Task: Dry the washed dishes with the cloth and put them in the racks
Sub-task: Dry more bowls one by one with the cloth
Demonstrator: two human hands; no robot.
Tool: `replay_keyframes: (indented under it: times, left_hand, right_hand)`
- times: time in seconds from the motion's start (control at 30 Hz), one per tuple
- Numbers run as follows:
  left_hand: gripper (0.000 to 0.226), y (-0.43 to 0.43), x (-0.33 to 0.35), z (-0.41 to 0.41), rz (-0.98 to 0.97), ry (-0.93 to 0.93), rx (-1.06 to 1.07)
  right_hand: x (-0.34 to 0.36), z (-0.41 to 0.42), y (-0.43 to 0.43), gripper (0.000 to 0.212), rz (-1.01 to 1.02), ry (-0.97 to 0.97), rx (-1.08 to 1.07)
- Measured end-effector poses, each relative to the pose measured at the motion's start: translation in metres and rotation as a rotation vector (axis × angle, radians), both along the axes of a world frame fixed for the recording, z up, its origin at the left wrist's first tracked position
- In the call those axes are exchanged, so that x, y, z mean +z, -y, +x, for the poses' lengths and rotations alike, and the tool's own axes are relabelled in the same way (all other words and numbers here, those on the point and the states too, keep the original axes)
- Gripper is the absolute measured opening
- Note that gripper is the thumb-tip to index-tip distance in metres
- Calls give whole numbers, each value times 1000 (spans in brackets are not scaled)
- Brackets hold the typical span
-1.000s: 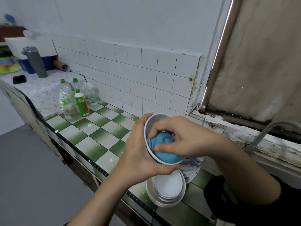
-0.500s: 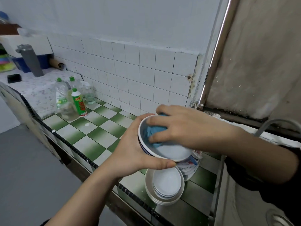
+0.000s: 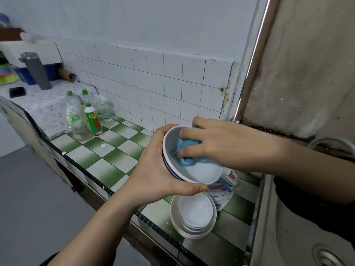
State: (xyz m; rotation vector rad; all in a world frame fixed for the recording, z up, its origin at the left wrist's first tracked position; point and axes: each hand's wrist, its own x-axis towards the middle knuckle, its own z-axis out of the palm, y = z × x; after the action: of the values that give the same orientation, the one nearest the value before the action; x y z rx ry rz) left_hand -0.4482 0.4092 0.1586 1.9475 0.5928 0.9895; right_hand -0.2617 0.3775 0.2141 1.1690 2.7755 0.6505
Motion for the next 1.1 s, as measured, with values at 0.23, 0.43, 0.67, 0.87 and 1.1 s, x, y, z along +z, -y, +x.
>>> replay_keyframes:
  times: [0.23, 0.43, 0.67, 0.87, 1.1]
  left_hand:
    - [111, 3, -2, 6, 139, -101, 67]
    - [108, -7, -14, 12, 142, -15, 201]
    - [100, -3, -7, 6, 238, -59, 174]
    - [99, -17, -13, 1, 191, -29, 180]
    - [107, -11, -18, -2, 81, -40, 201]
  right_hand:
    - [22, -5, 12, 38, -624, -269, -155]
    - [-23, -26, 1, 39, -543, -1232, -340]
    - [-9, -25, -3, 38, -304, -470, -536]
    - [-29, -41, -13, 33, -331, -1111, -342]
    - [-16, -26, -19, 35, -431, -584, -424]
